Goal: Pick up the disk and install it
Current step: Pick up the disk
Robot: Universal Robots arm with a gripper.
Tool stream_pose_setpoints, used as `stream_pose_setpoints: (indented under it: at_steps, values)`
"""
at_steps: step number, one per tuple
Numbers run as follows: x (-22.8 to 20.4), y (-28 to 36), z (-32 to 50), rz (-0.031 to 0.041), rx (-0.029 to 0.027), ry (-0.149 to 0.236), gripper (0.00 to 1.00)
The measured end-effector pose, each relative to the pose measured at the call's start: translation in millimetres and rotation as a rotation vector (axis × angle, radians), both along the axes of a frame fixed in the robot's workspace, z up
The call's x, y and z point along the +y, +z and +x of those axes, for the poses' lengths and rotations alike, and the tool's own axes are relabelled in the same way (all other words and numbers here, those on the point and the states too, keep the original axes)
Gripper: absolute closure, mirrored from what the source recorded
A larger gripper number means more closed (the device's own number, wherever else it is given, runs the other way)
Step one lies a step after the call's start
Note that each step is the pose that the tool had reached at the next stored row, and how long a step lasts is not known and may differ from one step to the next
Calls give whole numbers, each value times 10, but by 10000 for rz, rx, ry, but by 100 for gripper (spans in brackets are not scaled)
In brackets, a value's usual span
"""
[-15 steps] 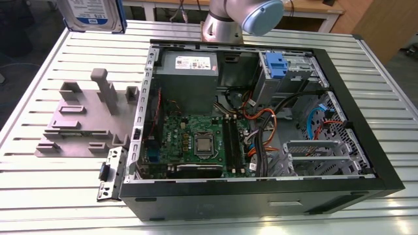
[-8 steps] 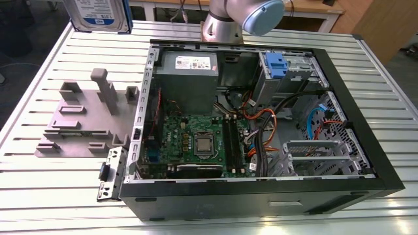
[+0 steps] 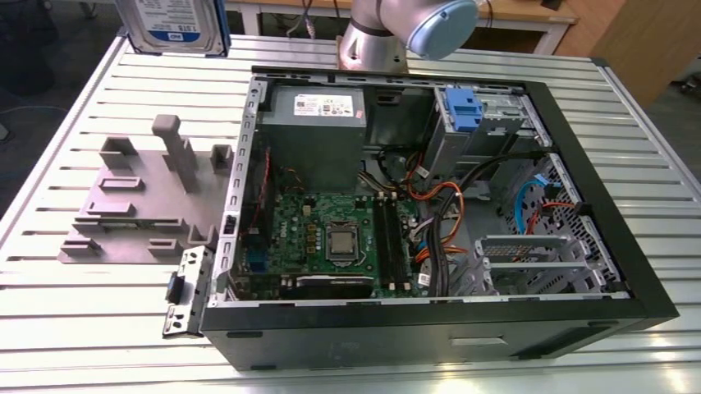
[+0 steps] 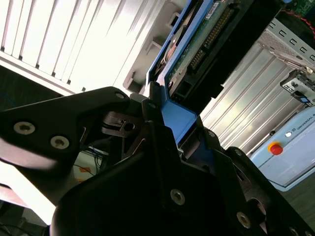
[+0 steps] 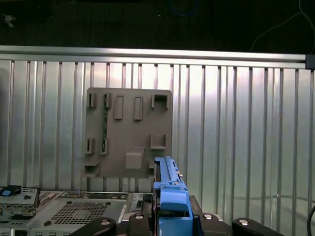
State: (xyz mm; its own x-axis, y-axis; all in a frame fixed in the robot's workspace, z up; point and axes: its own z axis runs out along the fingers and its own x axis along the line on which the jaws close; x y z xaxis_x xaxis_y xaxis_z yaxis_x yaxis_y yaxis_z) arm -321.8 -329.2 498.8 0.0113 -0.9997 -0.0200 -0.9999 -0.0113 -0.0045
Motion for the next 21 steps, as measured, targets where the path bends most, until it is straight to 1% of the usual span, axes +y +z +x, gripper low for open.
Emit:
stream_pose_setpoints:
  at_steps: [5, 9, 14, 21]
  values:
    - [-28, 0, 14, 0, -1, 0, 64]
    - [-65, 0, 19, -3, 0, -2, 64]
    - [-129, 0, 22, -7, -1, -5, 64]
    - [-233, 0, 27, -8, 0, -10, 64]
